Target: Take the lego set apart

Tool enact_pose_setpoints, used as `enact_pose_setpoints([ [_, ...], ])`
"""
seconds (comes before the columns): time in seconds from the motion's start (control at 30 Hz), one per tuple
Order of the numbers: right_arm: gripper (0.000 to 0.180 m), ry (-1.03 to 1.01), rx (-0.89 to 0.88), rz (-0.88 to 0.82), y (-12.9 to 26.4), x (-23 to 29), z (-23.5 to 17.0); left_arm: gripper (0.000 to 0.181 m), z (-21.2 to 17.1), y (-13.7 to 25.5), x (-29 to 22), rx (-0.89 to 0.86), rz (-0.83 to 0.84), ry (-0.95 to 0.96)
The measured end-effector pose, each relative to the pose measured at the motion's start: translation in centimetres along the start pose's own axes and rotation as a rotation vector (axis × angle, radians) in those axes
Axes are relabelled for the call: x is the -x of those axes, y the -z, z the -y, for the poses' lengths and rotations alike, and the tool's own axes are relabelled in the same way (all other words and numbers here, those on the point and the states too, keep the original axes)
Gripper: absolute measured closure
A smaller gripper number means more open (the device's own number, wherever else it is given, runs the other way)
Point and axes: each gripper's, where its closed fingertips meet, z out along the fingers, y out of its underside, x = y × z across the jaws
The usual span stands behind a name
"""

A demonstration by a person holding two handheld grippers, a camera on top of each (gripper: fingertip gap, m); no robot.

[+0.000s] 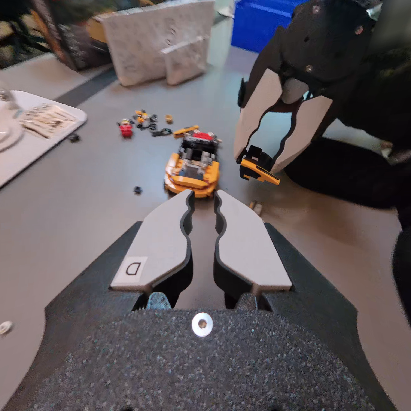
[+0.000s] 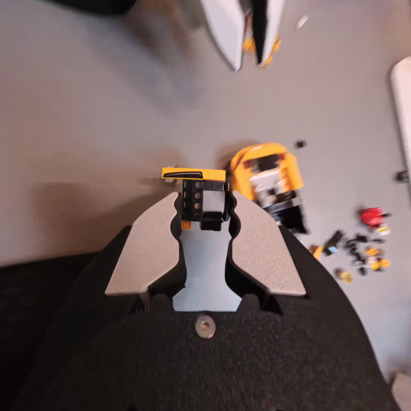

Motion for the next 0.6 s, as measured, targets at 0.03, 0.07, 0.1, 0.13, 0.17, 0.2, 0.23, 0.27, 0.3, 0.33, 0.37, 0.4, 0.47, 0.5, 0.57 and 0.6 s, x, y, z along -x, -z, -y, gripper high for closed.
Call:
enact_pose_setpoints([
  [0.03,0.141,-0.01,0.053,0.025,-0.3,1.1,-1.3,0.164,-0.5,-0.5,-0.8,0.031,-0.03,-0.022],
  [0.07,0.141,-0.022,0.095,0.032,-0.6,1.7,-2.4,0.163,-1.1,-1.0,-1.7,0.063,-0.057,-0.046],
  [0.1,0.141,-0.04,0.121,0.028,-0.9,1.9,-3.3,0.162,-1.7,-1.6,-2.6,0.099,-0.084,-0.072],
  [0.13,0.141,-0.063,0.138,0.042,-1.2,2.3,-3.9,0.16,-2.3,-2.2,-3.4,0.137,-0.103,-0.101],
  [0.17,0.141,-0.082,0.147,0.063,-1.5,2.7,-4.2,0.159,-3.0,-2.8,-4.0,0.172,-0.11,-0.136],
  [0.2,0.139,-0.09,0.147,0.062,-1.8,2.8,-4.3,0.159,-3.7,-3.3,-4.5,0.206,-0.11,-0.172],
  [0.23,0.139,-0.095,0.147,0.039,-2.0,2.5,-4.4,0.158,-4.3,-3.7,-4.8,0.24,-0.109,-0.204],
  [0.27,0.133,-0.1,0.154,0.015,-2.0,2.2,-4.4,0.158,-4.7,-3.9,-4.9,0.262,-0.103,-0.226],
  [0.3,0.127,-0.1,0.159,-0.011,-1.7,1.8,-4.1,0.158,-4.8,-4.0,-4.9,0.27,-0.097,-0.237],
  [0.33,0.124,-0.088,0.148,-0.039,-1.3,1.6,-3.5,0.158,-4.7,-3.9,-4.8,0.265,-0.092,-0.233],
  [0.37,0.123,-0.069,0.124,-0.056,-0.9,1.5,-2.6,0.158,-4.4,-3.7,-4.6,0.25,-0.088,-0.218],
  [0.4,0.123,-0.053,0.093,-0.061,-0.5,1.7,-1.5,0.158,-4.1,-3.5,-4.3,0.231,-0.085,-0.199],
  [0.47,0.135,-0.036,0.052,-0.042,-0.7,2.2,0.4,0.159,-3.4,-3.0,-3.6,0.193,-0.074,-0.167],
  [0.5,0.144,-0.032,0.049,-0.042,-1.2,2.2,1.0,0.16,-3.2,-2.8,-3.2,0.181,-0.071,-0.156],
  [0.57,0.154,-0.026,0.089,-0.024,-2.6,2.3,1.1,0.16,-3.0,-2.4,-2.8,0.165,-0.069,-0.143],
  [0.6,0.158,-0.026,0.12,-0.012,-3.3,2.3,0.8,0.16,-2.9,-2.1,-2.7,0.161,-0.07,-0.14],
])
